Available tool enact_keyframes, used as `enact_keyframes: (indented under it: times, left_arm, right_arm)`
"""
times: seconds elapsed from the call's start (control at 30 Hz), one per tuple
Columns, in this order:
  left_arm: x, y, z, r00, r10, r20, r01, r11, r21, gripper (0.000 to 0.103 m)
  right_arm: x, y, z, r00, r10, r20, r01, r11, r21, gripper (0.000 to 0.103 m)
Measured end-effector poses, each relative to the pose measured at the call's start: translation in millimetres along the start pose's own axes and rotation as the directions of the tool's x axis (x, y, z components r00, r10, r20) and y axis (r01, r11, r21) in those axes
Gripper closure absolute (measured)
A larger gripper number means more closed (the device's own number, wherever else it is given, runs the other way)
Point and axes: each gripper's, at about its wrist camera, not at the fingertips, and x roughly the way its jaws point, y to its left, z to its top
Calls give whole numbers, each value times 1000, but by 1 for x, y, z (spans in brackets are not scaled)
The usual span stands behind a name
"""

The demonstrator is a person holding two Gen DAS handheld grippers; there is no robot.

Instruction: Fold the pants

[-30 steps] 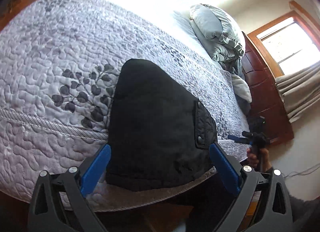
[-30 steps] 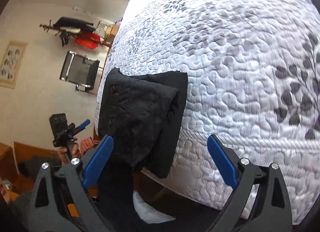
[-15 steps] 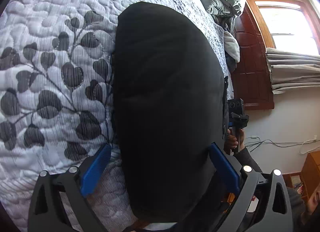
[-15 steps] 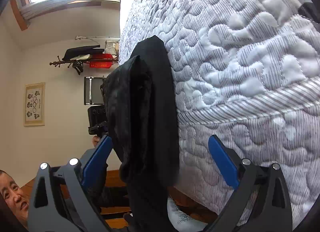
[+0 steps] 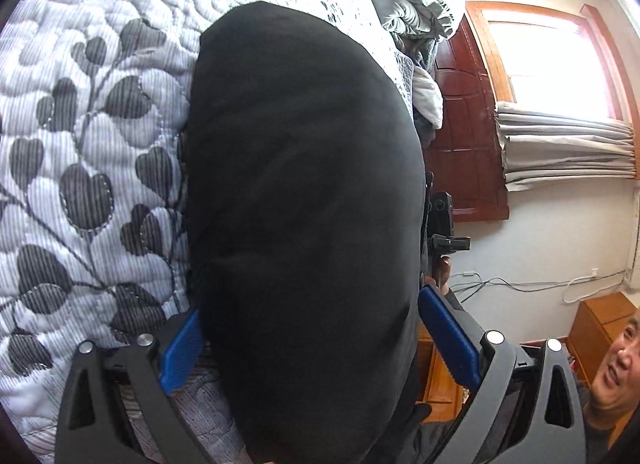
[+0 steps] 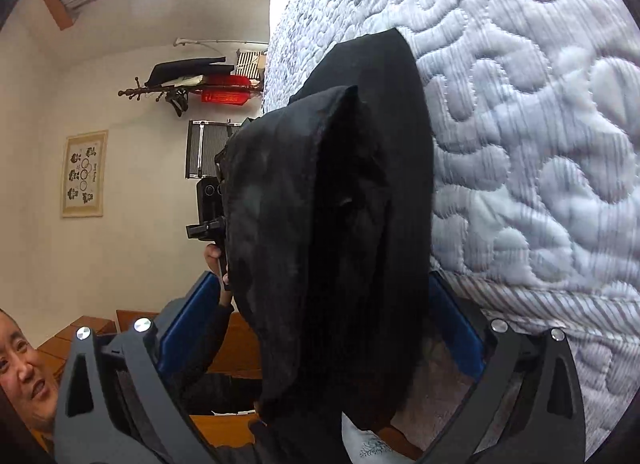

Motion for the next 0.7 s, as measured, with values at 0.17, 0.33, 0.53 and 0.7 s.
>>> enact_keyframes:
  times: [0.17,0.33,0.53,0.7]
  left_arm:
    - [9,-7,3,1000,11,-9,-10,1000,9,4]
    - [14,-14,3,999,37,-2,-37,999,26,7]
    - [10,-13,-1,997,57,47,-58,998,27,34]
    - [7,-17,-6,994,55,90,-59,997,40,47]
  right_arm:
    - [10,6,5,1000,12,-7,-12,1000,-15,2]
    - [15,15,2,1000,13,8,-13,999,-46,4]
    - [16,16,0,998,51,37,-50,998,-33,51]
    - [18,29,0,996,60,63,-57,997,-49,60]
